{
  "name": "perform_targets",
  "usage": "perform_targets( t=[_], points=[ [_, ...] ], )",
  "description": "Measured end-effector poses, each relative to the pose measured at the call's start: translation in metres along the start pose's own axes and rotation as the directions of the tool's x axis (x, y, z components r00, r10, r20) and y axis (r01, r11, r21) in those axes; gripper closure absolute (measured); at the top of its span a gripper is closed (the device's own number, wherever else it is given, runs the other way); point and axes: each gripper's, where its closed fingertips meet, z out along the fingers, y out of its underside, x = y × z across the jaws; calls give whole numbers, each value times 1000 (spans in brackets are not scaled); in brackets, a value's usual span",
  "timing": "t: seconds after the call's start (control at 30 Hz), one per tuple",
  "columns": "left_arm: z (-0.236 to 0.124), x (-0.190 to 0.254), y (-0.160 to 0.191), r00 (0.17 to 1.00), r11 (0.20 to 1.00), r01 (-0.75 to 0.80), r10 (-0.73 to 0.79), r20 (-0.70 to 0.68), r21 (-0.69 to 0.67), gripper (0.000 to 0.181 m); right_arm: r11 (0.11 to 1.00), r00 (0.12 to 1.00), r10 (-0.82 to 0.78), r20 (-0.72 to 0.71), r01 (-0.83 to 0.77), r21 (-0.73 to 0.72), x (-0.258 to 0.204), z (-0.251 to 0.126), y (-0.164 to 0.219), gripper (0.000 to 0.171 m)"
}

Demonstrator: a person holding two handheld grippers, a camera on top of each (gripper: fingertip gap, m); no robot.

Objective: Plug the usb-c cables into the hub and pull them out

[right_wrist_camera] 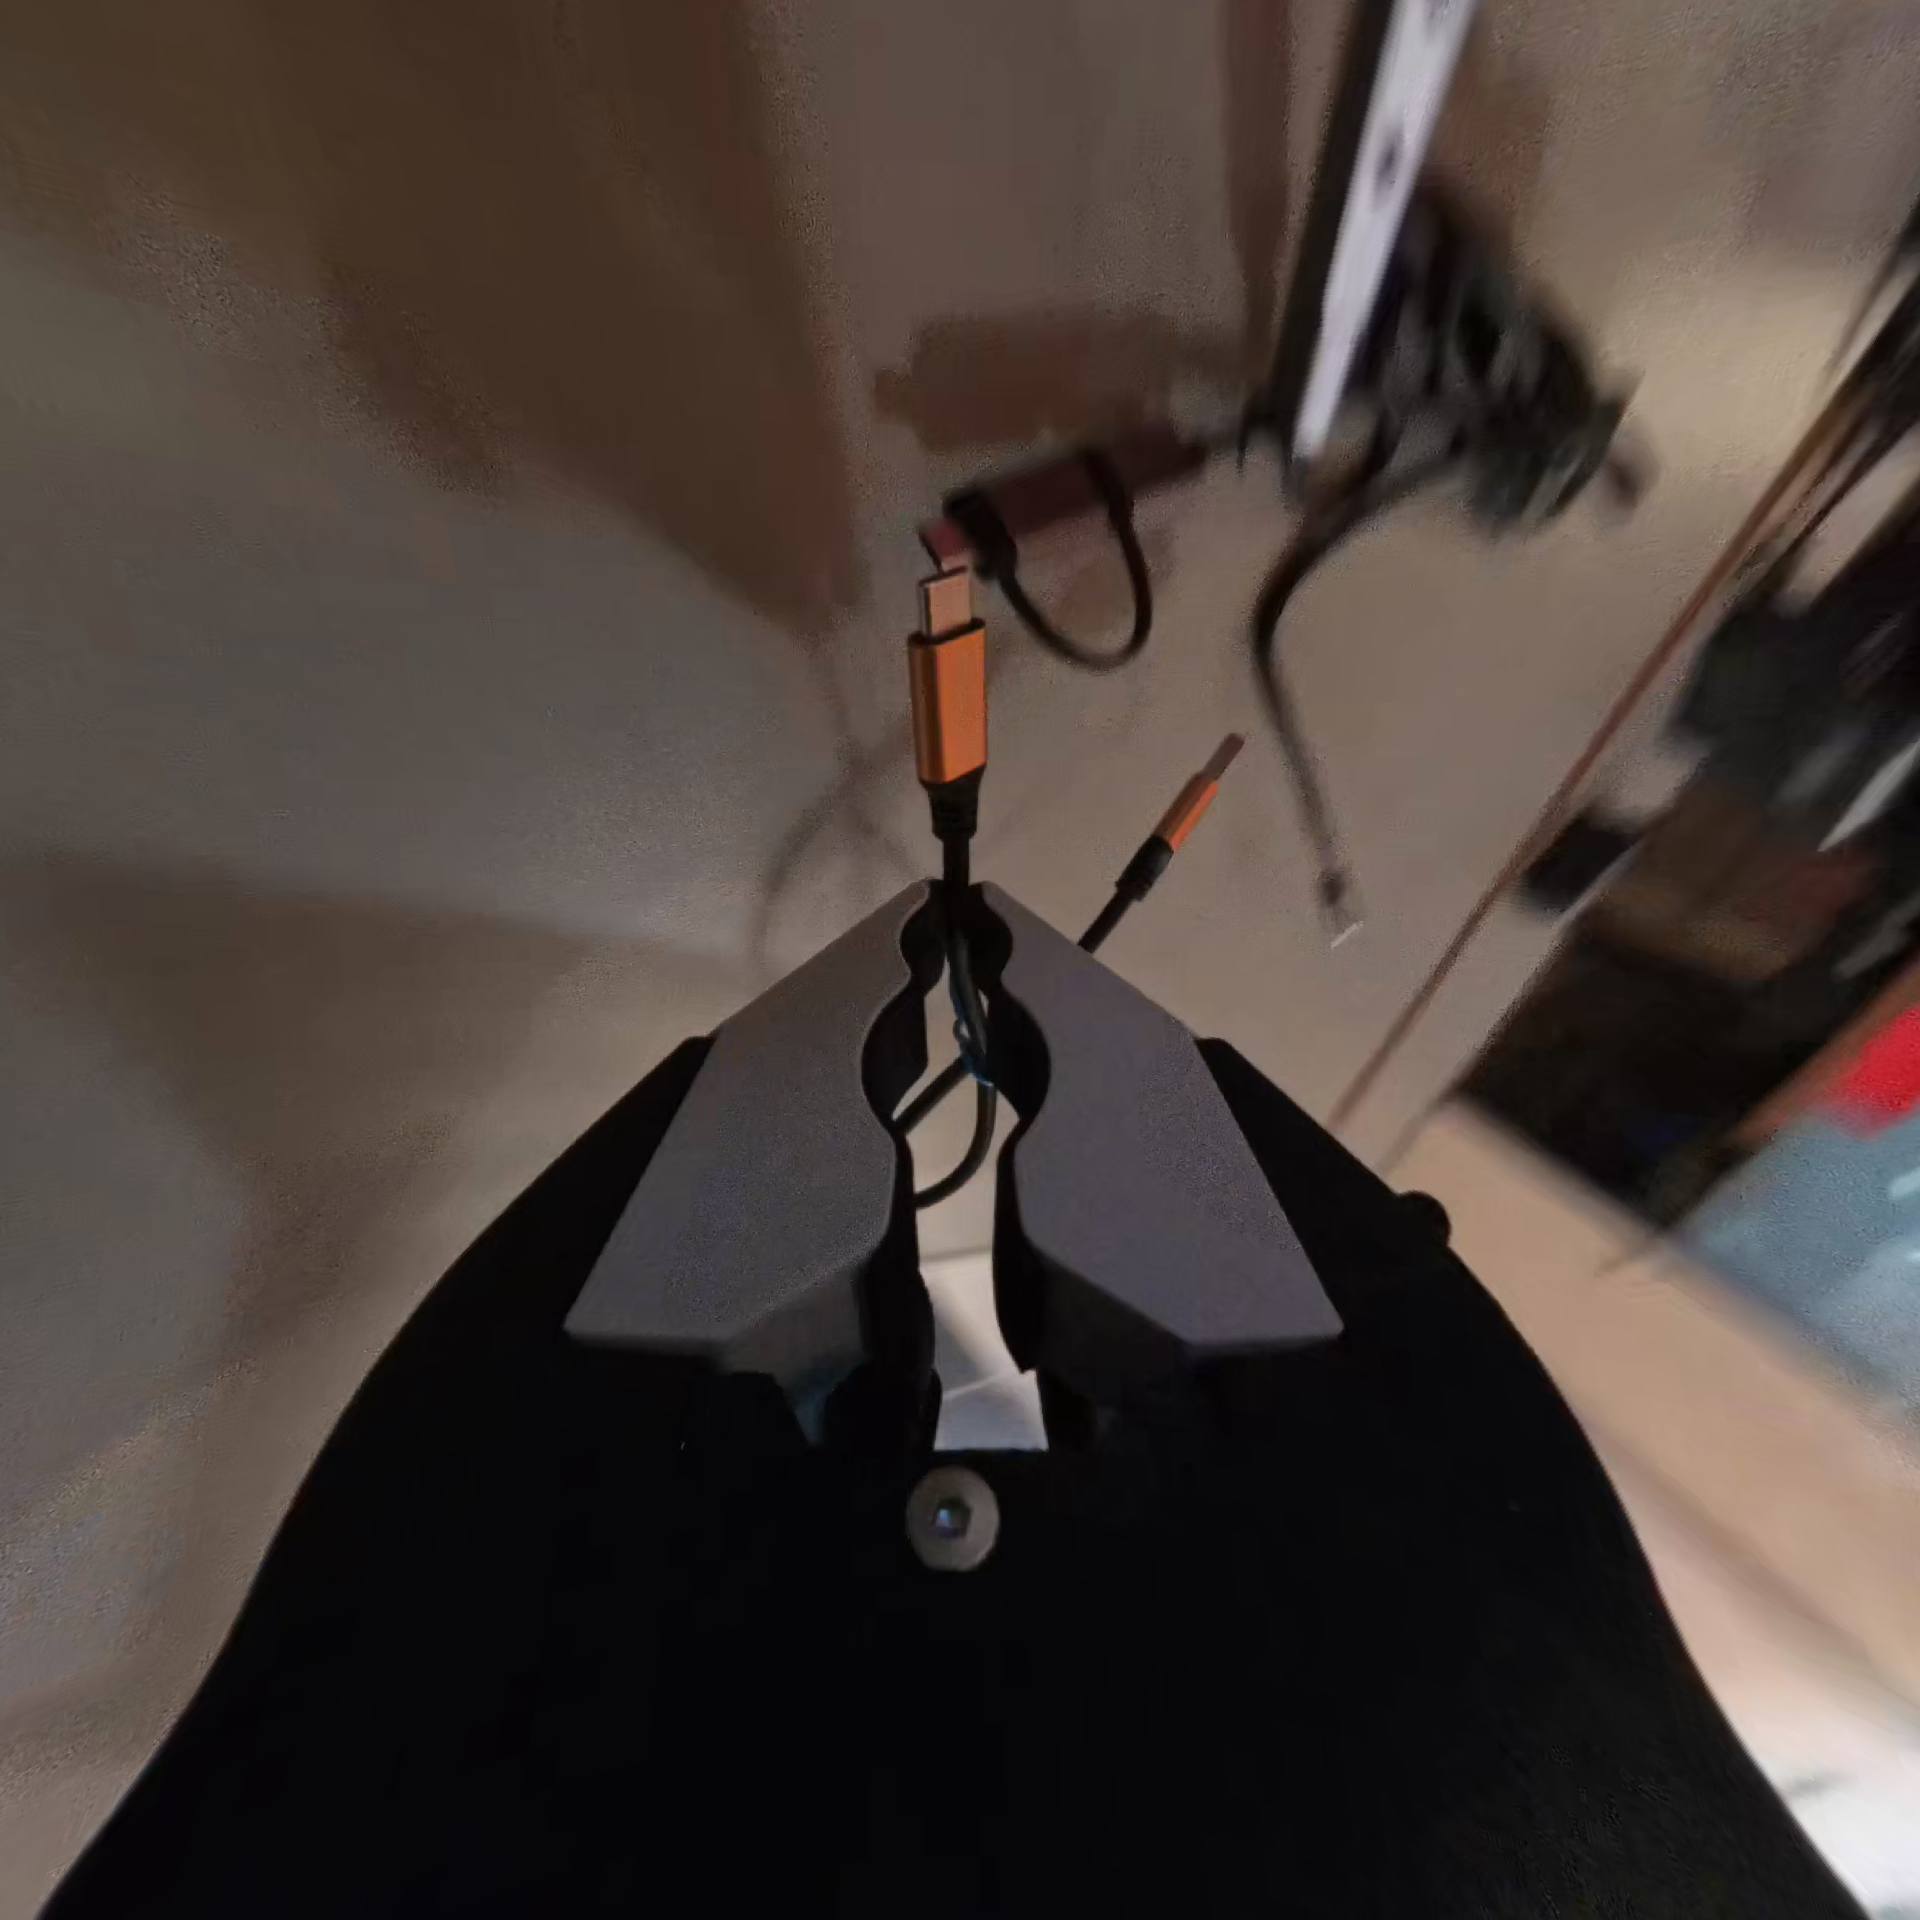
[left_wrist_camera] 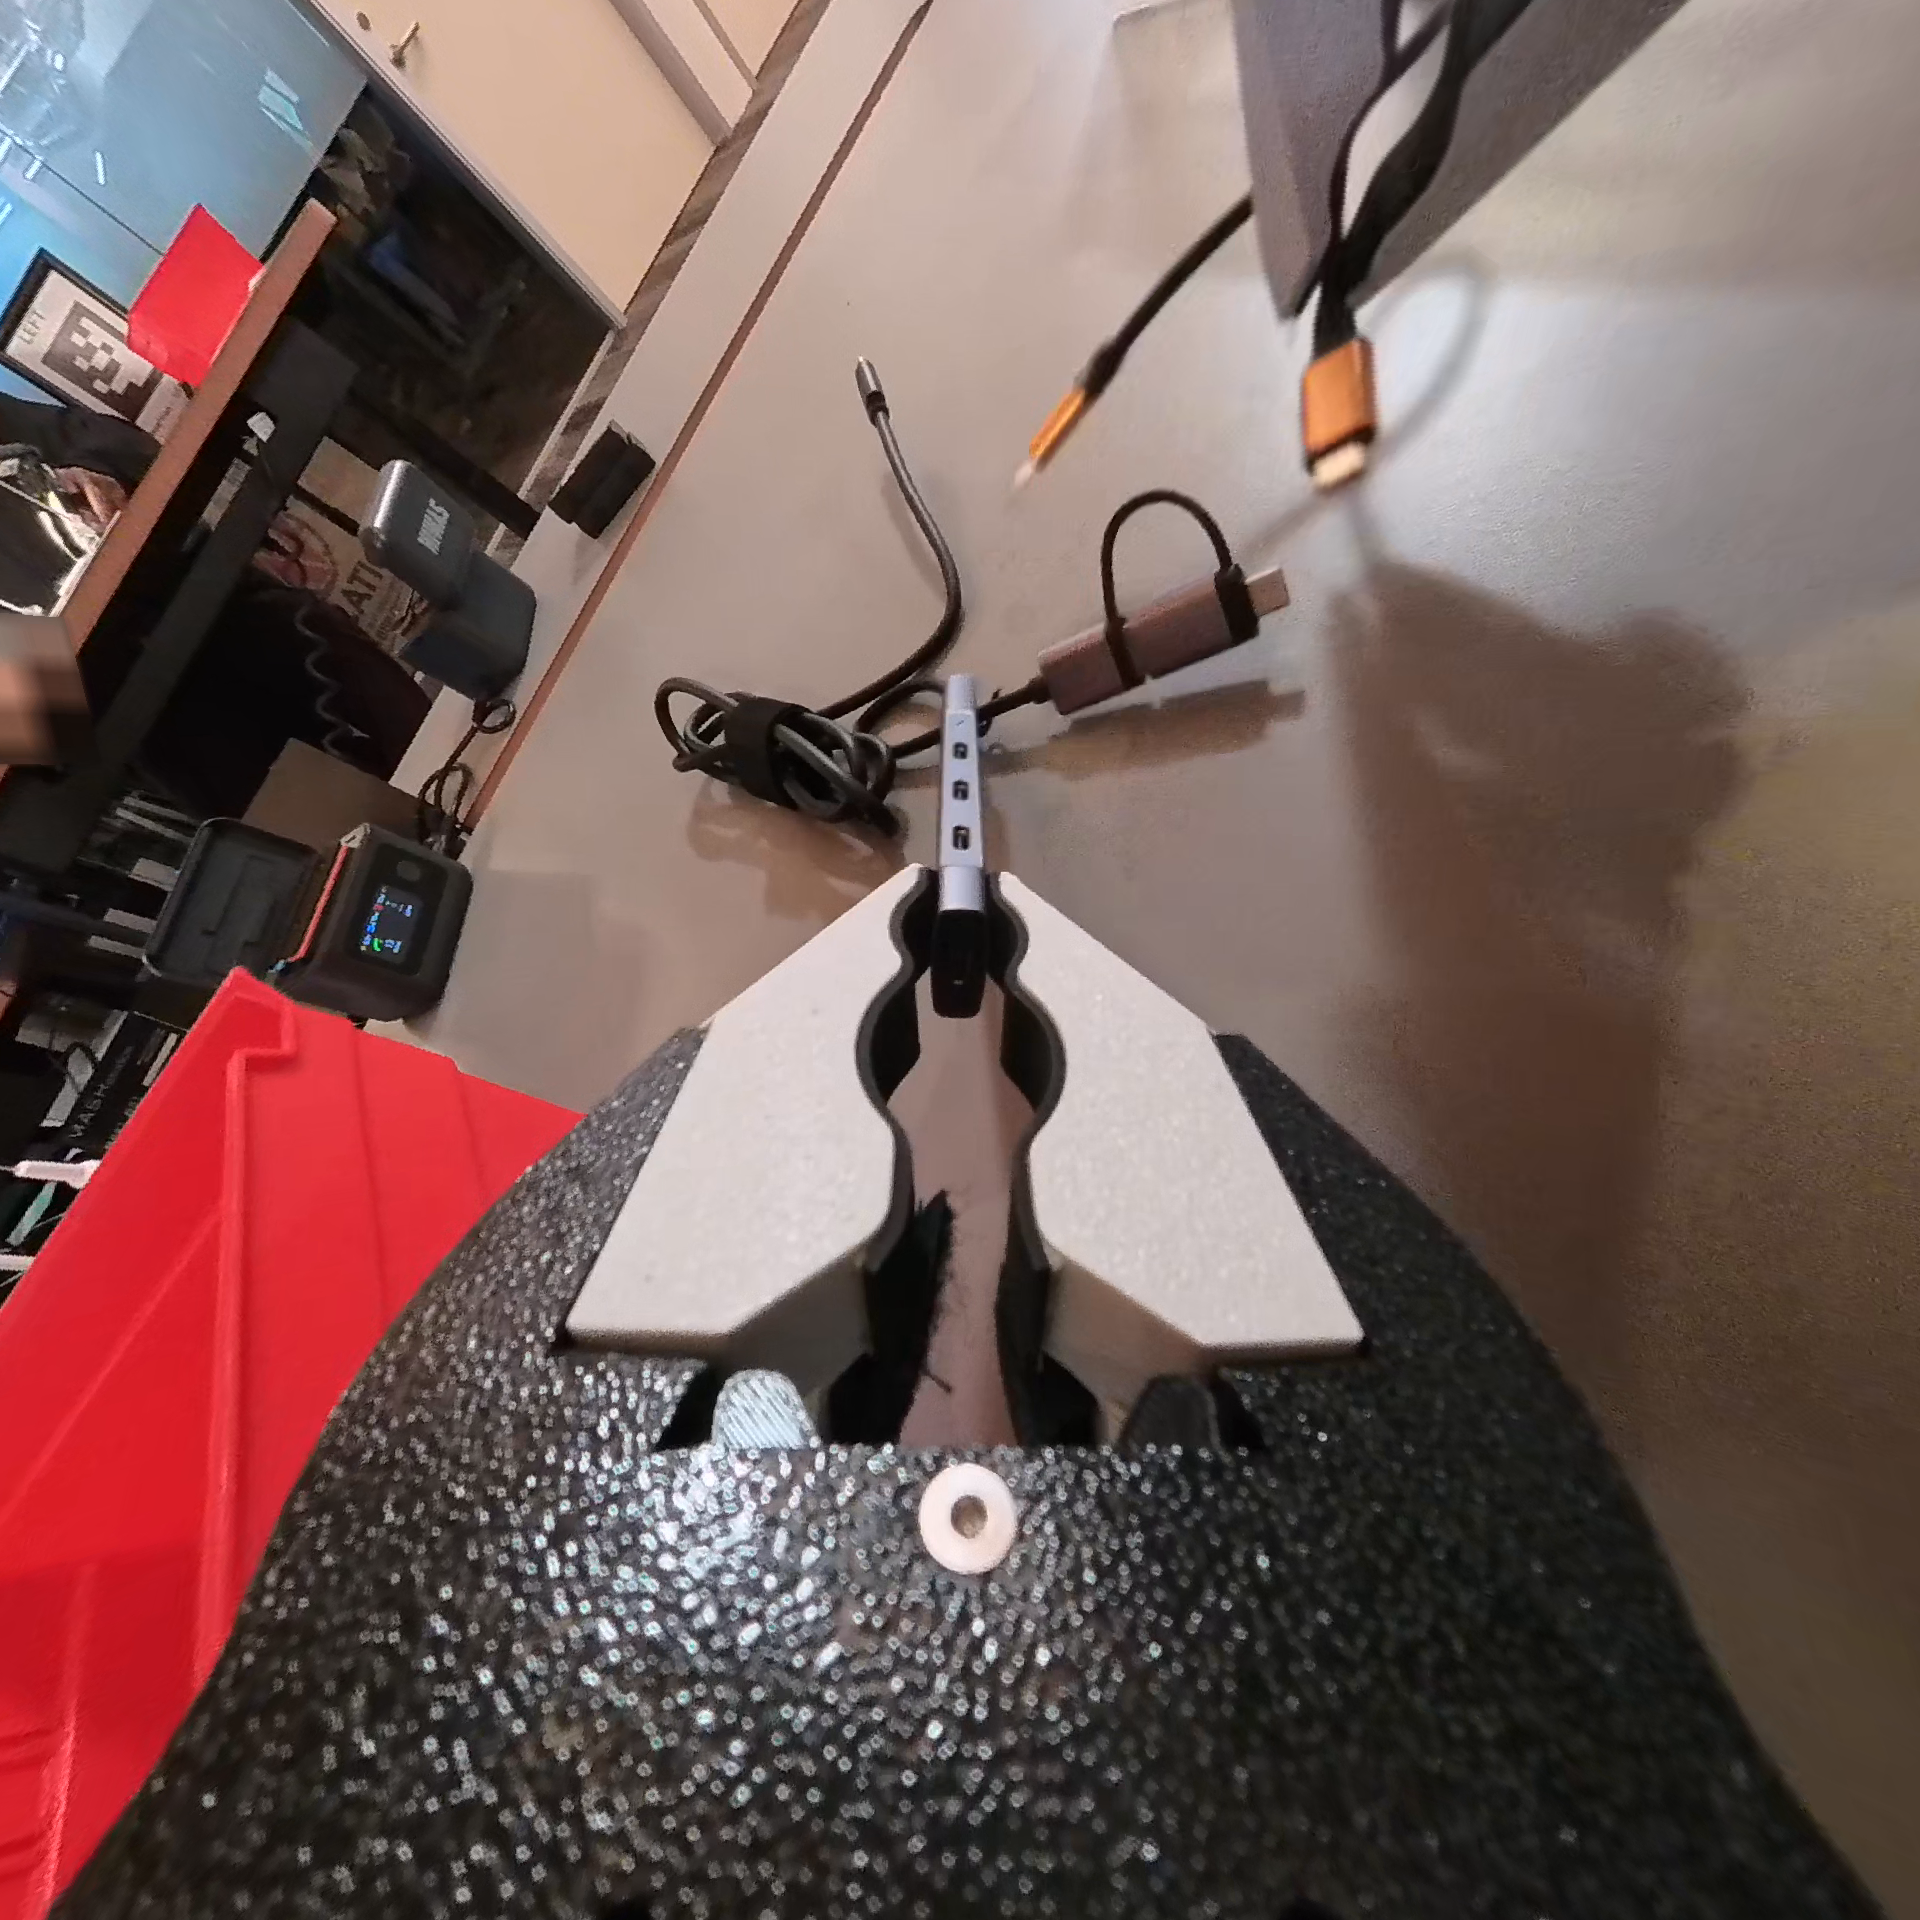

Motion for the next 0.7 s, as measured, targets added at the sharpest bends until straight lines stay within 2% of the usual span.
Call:
perform_targets(
  t=[0.03,0.1,0.17,0.23,0.37,0.5,0.63,0.7],
  points=[
    [0,0,0,1000,1000,-5,5,2,-2,174,989,988,147,49,-146,-31,-6,0,4,169],
    [0,1,0,1000,1000,-27,27,6,-9,174,923,907,376,191,-385,13,-24,-1,-9,170],
    [0,2,-1,998,998,-53,54,13,-14,174,849,829,482,284,-522,83,-31,-2,-23,167],
    [0,3,-1,997,997,-73,74,17,-15,174,816,809,477,344,-553,167,-34,-5,-33,150],
    [-1,4,0,995,995,-95,95,16,-12,174,745,774,471,424,-606,278,-37,-10,-40,135],
    [-1,5,0,990,990,-139,140,23,-12,174,667,719,536,443,-682,300,-38,-1,-36,145],
    [-1,7,0,969,971,-239,240,53,-31,174,610,671,557,490,-730,308,-44,-3,-38,169],
    [-1,9,0,955,957,-287,289,67,-42,174,591,637,572,517,-757,278,-47,-5,-38,169]
  ],
)
